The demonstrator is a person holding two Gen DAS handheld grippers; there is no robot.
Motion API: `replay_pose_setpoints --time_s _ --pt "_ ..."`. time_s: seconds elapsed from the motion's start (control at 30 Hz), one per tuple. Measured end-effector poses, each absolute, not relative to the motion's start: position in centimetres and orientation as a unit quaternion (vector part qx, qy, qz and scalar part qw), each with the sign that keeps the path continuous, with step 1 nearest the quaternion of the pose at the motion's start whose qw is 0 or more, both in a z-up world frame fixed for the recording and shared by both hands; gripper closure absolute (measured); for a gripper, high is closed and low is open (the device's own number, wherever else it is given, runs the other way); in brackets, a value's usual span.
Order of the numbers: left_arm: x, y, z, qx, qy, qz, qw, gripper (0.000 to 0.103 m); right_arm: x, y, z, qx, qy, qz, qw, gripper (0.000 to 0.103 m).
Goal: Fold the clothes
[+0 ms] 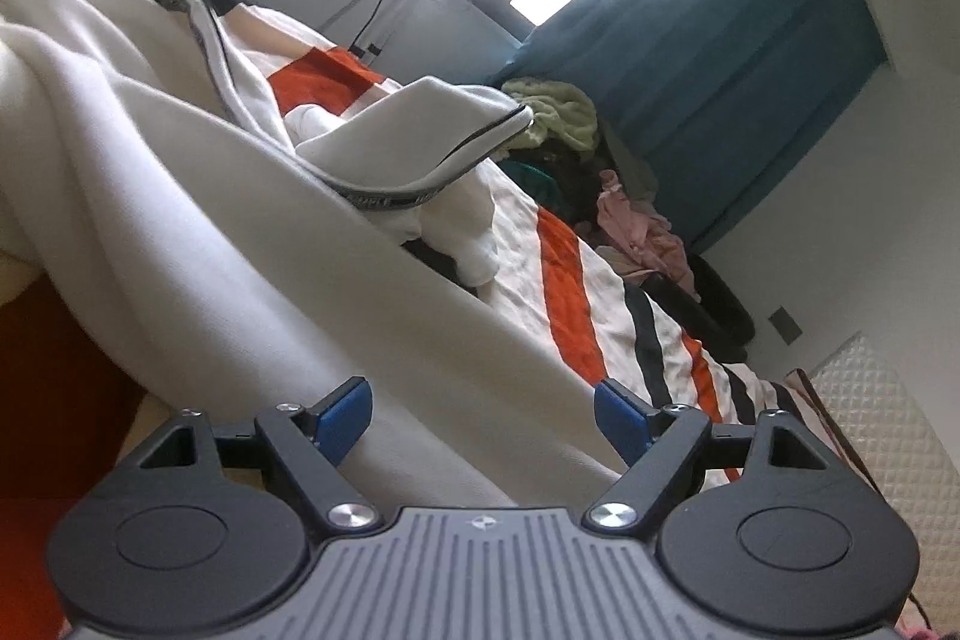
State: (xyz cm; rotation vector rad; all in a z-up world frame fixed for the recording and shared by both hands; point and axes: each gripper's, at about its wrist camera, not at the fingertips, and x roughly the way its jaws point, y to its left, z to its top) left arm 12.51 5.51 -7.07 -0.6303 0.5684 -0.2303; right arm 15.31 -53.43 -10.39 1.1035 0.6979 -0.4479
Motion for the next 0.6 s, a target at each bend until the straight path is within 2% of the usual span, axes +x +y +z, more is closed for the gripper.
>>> replay_pose_setpoints --time_s 0.07,0.1,0.3,0.4,0.6 --pt "12.4 5.7 -7.1 -0.307 0.278 -0.106 0.904 0.020 13.5 -54.9 -12.0 0.590 0.302 -0.192 0.724 0.089" --pt "12.4 5.7 -7.0 -0.306 0.280 -0.103 0.904 0.020 13.0 -55.2 -11.5 0.597 0.295 -0.190 0.722 0.089" --pt "11.6 6.8 -7.1 -0.332 0.284 -0.086 0.895 0.019 10.2 -55.3 -8.0 0.568 0.229 -0.183 0.769 0.096" --pt "11.0 7.5 -6.9 -0.345 0.280 -0.073 0.893 0.019 9.3 -55.7 -7.4 0.573 0.201 -0.179 0.774 0.097" --pt "9.6 12.8 -4.8 -0.366 0.329 0.016 0.870 0.019 8.3 -55.9 -7.2 0.575 0.193 -0.208 0.767 0.097"
